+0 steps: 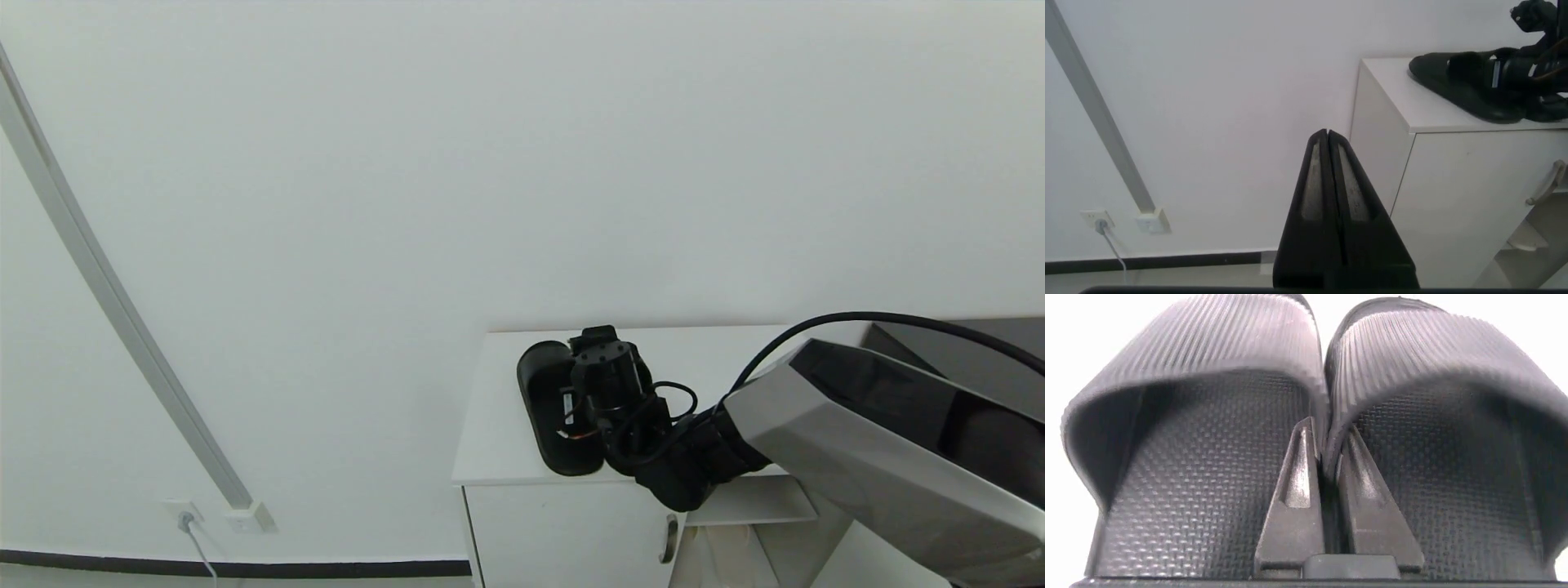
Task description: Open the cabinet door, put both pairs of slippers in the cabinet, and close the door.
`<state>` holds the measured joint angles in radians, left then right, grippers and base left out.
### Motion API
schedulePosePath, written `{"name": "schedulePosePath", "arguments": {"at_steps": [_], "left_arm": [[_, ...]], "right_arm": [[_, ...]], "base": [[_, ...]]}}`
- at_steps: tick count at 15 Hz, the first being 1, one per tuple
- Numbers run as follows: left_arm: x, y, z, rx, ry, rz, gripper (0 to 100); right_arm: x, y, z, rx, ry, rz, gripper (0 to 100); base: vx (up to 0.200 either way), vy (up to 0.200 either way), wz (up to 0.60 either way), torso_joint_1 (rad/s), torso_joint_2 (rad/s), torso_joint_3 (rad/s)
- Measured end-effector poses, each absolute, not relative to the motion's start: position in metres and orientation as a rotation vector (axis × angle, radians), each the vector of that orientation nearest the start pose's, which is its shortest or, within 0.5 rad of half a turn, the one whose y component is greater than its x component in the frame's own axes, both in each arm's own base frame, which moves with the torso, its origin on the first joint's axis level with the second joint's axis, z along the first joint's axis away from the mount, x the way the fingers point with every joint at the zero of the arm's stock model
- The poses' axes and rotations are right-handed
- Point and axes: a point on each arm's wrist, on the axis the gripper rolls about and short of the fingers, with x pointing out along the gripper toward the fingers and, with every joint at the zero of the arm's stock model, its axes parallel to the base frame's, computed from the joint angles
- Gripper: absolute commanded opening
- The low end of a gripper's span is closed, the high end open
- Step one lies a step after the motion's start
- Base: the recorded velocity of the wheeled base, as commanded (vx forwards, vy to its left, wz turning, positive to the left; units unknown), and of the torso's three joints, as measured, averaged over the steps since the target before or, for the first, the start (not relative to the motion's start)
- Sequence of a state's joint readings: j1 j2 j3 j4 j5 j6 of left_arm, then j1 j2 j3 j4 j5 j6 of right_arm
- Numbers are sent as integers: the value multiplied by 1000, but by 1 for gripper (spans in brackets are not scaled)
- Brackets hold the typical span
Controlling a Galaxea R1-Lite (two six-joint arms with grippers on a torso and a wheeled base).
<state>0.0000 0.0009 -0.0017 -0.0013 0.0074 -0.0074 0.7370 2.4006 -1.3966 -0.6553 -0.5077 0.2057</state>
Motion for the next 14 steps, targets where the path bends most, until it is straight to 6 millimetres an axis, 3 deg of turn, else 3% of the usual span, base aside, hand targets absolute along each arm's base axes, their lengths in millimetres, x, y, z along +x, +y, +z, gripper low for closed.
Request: {"name": "schedulePosePath", "arguments": {"at_steps": [4, 7, 11, 14], "left_arm": [[-23, 0, 76, -9, -2, 7, 0], [-23, 0, 76, -8, -2, 7, 0], [-23, 0, 76, -3, 0, 7, 0], [-23, 0, 76, -4, 0, 7, 0]], "right_arm": [[353, 306, 73, 15, 286, 206, 0], [329, 291, 111, 30, 267, 281, 0], [257, 253, 166, -9, 242, 440, 0], [194, 224, 186, -39, 243, 584, 0]], "base": [[0, 0, 0, 0, 0, 0], [0, 0, 0, 0, 0, 0], [0, 0, 0, 0, 0, 0], [0, 0, 0, 0, 0, 0]]}}
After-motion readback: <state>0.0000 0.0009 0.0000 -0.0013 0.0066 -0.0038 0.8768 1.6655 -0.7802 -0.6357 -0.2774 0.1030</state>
